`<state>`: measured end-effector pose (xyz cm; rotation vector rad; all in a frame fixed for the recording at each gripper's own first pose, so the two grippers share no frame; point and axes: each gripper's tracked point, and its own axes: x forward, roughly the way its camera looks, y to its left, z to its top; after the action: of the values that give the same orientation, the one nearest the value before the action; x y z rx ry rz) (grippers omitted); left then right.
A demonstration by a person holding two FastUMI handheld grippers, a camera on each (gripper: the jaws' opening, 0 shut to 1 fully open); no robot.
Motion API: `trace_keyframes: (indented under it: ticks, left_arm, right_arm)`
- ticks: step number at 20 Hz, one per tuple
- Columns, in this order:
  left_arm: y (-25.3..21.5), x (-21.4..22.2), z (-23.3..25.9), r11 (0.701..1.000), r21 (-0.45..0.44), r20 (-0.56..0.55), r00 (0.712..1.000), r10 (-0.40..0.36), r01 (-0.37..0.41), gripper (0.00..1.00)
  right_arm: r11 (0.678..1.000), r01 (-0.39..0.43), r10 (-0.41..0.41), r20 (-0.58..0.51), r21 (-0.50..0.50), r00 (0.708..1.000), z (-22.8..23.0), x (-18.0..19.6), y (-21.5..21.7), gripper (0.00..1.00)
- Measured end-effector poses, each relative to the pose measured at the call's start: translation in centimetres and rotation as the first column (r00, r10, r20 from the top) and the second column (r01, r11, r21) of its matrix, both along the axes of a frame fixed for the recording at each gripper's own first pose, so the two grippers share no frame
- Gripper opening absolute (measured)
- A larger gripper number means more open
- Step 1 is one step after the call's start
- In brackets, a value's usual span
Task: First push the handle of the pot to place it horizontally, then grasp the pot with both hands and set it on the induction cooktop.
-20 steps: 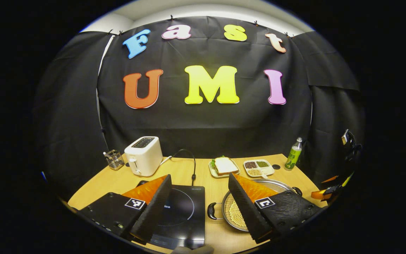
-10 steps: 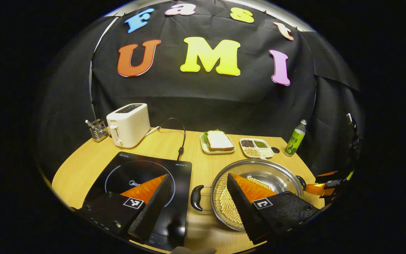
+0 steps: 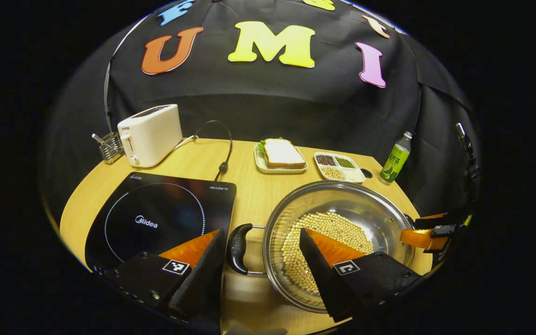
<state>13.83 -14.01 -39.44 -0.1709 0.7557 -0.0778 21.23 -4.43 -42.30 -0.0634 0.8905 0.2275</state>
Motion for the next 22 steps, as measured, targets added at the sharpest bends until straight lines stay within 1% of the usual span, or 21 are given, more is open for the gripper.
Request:
trace_keyframes:
  ticks: [1, 3, 4, 5, 6, 7, 8, 9, 10, 11, 12, 13, 14, 15, 16, 17, 18, 19, 20, 22]
  left_arm:
    - [0.3, 0.1, -0.3, 1.0, 0.013, 0.001, 1.0, 0.002, -0.002, 0.96]
    - [0.1, 0.4, -1.0, 1.0, 0.013, -0.016, 1.0, 0.008, -0.008, 0.96]
    - [0.0, 0.2, -1.5, 1.0, 0.001, -0.034, 0.999, 0.008, -0.008, 0.96]
    - [-0.2, 0.0, -2.0, 1.0, -0.01, -0.056, 0.998, 0.009, -0.01, 0.96]
    - [-0.3, -0.3, -2.5, 1.0, -0.021, -0.081, 0.997, 0.012, -0.013, 0.96]
    - [-0.4, -0.4, -2.4, 1.0, -0.019, -0.086, 0.996, 0.014, -0.016, 0.95]
    - [-0.3, 0.0, -2.4, 1.0, -0.007, -0.076, 0.997, 0.01, -0.01, 0.96]
    - [-0.3, -0.2, -2.7, 1.0, 0.002, -0.088, 0.996, 0.008, -0.008, 0.95]
    - [-0.1, 0.0, -2.7, 1.0, 0.02, -0.081, 0.997, 0.007, -0.005, 0.95]
    - [0.1, -0.1, -3.1, 0.999, 0.04, -0.092, 0.996, 0.012, -0.009, 0.93]
    - [0.4, -0.2, -3.1, 0.998, 0.062, -0.097, 0.995, 0.016, -0.01, 0.89]
    - [0.6, -0.1, -3.4, 0.997, 0.078, -0.105, 0.994, 0.017, -0.008, 0.85]
    - [0.6, -0.1, -3.6, 0.996, 0.094, -0.107, 0.994, 0.015, -0.004, 0.75]
    - [0.8, 0.0, -3.6, 0.993, 0.122, -0.11, 0.994, 0.019, -0.005, 0.72]
    - [0.8, -0.2, -3.9, 0.991, 0.133, -0.126, 0.992, 0.022, -0.005, 0.7]
    - [0.9, -0.1, -3.6, 0.991, 0.136, -0.126, 0.992, 0.023, -0.005, 0.67]
    - [0.9, -0.2, -3.7, 0.991, 0.13, -0.136, 0.99, 0.029, -0.011, 0.66]
    - [0.8, -0.1, -3.6, 0.992, 0.125, -0.135, 0.99, 0.03, -0.013, 0.76]
    - [0.7, -0.2, -3.6, 0.992, 0.126, -0.145, 0.989, 0.027, -0.008, 0.63]
    - [0.7, -0.2, -3.6, 0.992, 0.13, -0.143, 0.99, 0.021, -0.002, 0.61]
  right_arm:
    - [1.0, -0.001, 0.001, -0.005, -0.002, 1.0, -0.3, 0.1, 0.0, 0.84]
    - [1.0, -0.003, 0.003, -0.016, -0.005, 1.0, -0.7, 0.2, 0.0, 0.84]
    - [1.0, -0.003, 0.003, -0.02, -0.008, 1.0, -0.8, 0.3, 0.1, 0.8]
    - [1.0, -0.003, 0.003, -0.022, -0.011, 1.0, -1.0, 0.4, 0.1, 0.84]
    - [1.0, -0.003, 0.002, -0.027, -0.014, 1.0, -1.1, 0.5, 0.1, 0.8]
    - [1.0, -0.002, 0.001, -0.03, -0.016, 1.0, -1.2, 0.5, 0.2, 0.8]
    - [1.0, 0.001, -0.002, -0.033, -0.019, 0.999, -1.3, 0.5, 0.2, 0.8]
    - [1.0, 0.002, -0.003, -0.038, -0.023, 0.999, -1.4, 0.6, 0.2, 0.82]
    - [1.0, 0.004, -0.005, -0.044, -0.03, 0.999, -1.5, 0.4, 0.2, 0.8]
    - [0.999, 0.011, -0.013, -0.05, -0.033, 0.999, -1.5, 0.6, 0.2, 0.81]
    - [0.999, 0.029, -0.031, -0.055, -0.033, 0.998, -1.6, 0.8, 0.2, 0.8]
    - [0.998, 0.045, -0.046, -0.06, -0.032, 0.997, -1.7, 0.9, 0.1, 0.75]
    - [0.998, 0.062, -0.064, -0.068, -0.03, 0.996, -1.6, 0.9, 0.1, 0.74]
    - [0.996, 0.077, -0.08, -0.076, -0.032, 0.994, -1.7, 0.9, 0.1, 0.73]
    - [0.995, 0.092, -0.095, -0.085, -0.036, 0.992, -1.6, 1.0, 0.1, 0.72]
    - [0.994, 0.102, -0.105, -0.089, -0.036, 0.99, -1.8, 1.1, 0.1, 0.67]
    - [0.994, 0.103, -0.106, -0.095, -0.033, 0.99, -1.6, 1.0, 0.1, 0.66]
    - [0.993, 0.111, -0.113, -0.099, -0.028, 0.989, -1.8, 1.0, 0.2, 0.63]
    - [0.993, 0.117, -0.12, -0.103, -0.028, 0.987, -1.4, 0.8, 0.1, 0.62]
    - [0.992, 0.121, -0.123, -0.099, -0.025, 0.987, -1.4, 0.9, -0.1, 0.56]
